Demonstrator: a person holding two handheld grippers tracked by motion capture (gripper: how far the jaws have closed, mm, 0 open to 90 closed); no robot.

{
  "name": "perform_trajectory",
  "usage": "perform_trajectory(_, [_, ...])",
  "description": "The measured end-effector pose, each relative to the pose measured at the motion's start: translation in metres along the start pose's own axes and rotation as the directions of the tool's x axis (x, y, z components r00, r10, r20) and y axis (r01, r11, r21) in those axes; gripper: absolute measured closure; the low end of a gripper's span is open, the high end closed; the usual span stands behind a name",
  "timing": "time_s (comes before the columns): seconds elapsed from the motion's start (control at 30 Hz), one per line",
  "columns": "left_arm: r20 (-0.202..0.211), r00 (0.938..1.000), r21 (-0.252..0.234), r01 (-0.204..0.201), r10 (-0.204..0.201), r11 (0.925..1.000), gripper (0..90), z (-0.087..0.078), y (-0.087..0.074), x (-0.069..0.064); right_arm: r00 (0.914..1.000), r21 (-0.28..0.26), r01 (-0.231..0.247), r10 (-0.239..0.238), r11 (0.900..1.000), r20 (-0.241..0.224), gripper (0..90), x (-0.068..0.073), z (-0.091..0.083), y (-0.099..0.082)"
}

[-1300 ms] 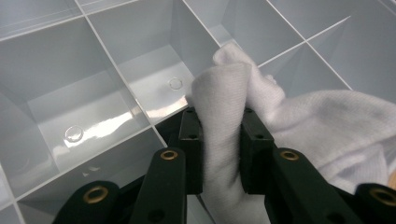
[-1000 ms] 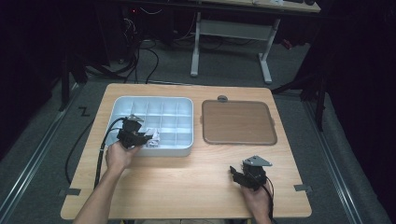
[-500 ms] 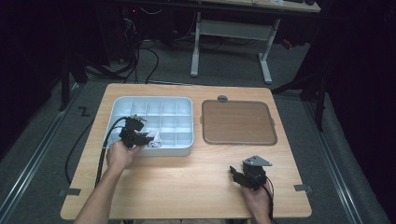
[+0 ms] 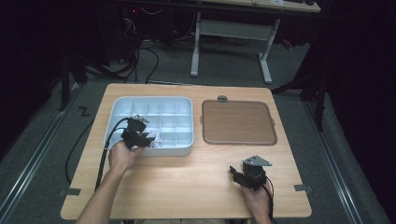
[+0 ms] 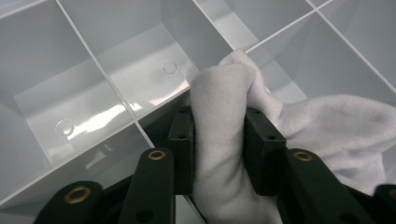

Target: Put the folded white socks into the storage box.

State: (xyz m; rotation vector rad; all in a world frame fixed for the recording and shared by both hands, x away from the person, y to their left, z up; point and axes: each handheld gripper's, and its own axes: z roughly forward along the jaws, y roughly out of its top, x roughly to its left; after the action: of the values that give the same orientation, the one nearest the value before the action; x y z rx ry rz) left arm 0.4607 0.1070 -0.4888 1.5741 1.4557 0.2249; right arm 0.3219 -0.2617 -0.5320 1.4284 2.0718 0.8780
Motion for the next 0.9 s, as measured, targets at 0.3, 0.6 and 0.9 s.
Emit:
perform_trajectory(0.3, [0.031, 0.9991, -0.056, 0.031, -0.029, 0.998, 49.8, -0.018, 0.009, -0.003, 1.0, 0.0, 0.0, 0.0, 1.0, 0.0, 40.1, 0.0, 0.0, 0.0])
perform_trajectory(0.6, [0.061, 0.9974, -0.081, 0.043, -0.038, 0.9958, 35.7, -0.031, 0.011, -0.015, 1.0, 0.0, 0.0, 0.0, 1.0, 0.0, 40.1, 0.0, 0.0, 0.0])
perform_trajectory(0.9, [0.06, 0.9979, -0.074, 0.029, -0.025, 0.9968, 27.8, -0.03, 0.006, -0.029, 1.0, 0.0, 0.0, 0.0, 1.0, 0.0, 40.1, 0.0, 0.0, 0.0])
